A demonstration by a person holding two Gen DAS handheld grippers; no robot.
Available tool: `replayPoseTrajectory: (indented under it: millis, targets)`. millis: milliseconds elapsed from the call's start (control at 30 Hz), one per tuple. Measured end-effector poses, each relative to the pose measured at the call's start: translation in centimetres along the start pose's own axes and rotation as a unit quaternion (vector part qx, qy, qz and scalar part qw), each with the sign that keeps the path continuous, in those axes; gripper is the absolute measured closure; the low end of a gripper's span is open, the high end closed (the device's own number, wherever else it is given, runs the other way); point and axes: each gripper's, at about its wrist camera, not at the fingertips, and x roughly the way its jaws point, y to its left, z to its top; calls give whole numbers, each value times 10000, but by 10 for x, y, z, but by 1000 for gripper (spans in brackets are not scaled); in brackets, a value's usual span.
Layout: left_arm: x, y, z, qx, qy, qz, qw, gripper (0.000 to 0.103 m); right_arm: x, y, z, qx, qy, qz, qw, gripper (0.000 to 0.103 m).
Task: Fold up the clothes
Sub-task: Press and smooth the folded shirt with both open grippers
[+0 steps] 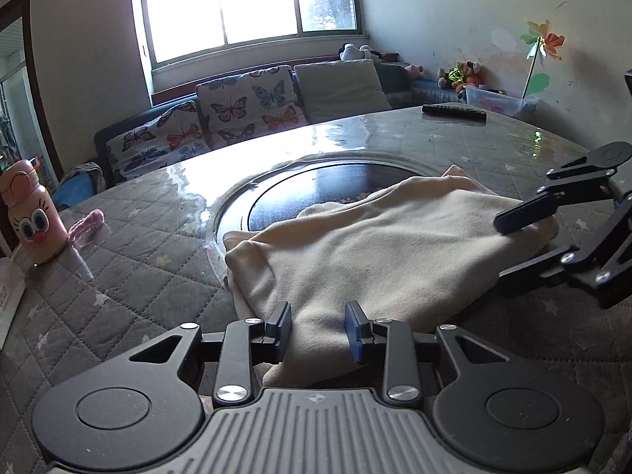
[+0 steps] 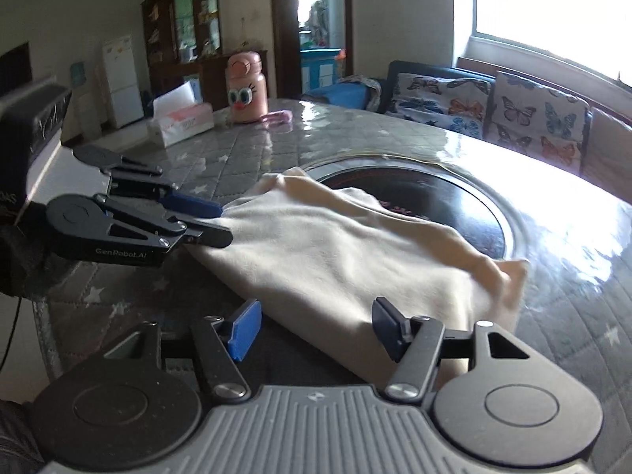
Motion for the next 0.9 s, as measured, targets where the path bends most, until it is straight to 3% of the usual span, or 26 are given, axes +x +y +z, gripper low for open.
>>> replayPoseTrajectory:
  millis: [200,367,667,900]
  targets:
    - [-1,3,-2,-65,25,-22,10000,67,-7,-19,-14,357,62,-58,9993,39]
    - [0,4,-1,-67,49,-37,10000,67,-14,-23,-2,500,-143,-24,9986,38]
    - [-3,13,6,-175,53,-101,9998,67,1,-40,-3,808,-59,-24,9967,38]
    - [19,35,25,-502,144,267,9983,68,8,-47,7,872,-157,-38,9961,37]
